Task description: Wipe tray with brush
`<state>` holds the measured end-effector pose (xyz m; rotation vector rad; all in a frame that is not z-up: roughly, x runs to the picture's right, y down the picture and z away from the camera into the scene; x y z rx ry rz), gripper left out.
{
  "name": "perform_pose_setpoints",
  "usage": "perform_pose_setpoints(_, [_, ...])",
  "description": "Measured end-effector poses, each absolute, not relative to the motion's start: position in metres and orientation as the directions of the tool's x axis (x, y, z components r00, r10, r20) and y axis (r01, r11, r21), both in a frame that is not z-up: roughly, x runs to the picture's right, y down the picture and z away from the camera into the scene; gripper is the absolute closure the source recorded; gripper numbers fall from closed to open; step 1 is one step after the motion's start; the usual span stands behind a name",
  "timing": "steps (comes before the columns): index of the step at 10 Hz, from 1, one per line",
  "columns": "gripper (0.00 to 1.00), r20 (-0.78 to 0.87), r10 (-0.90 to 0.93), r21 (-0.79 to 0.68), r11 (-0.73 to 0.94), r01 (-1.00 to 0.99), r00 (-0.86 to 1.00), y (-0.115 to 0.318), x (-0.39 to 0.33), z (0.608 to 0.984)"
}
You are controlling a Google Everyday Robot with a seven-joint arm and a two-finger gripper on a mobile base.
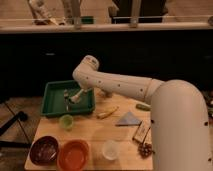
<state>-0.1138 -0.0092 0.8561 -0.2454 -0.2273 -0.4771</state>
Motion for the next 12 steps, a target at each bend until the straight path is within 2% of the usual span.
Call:
perform_pose_setpoints(9, [1.00, 0.236, -0.393, -0.283, 0.847, 0.450, 0.889, 0.009, -0.090, 0.880])
perform_pose_setpoints(12, [1.00, 0.199, -0.378, -0.286, 0.860, 0.422, 0.904, -0.003, -0.075, 0.884])
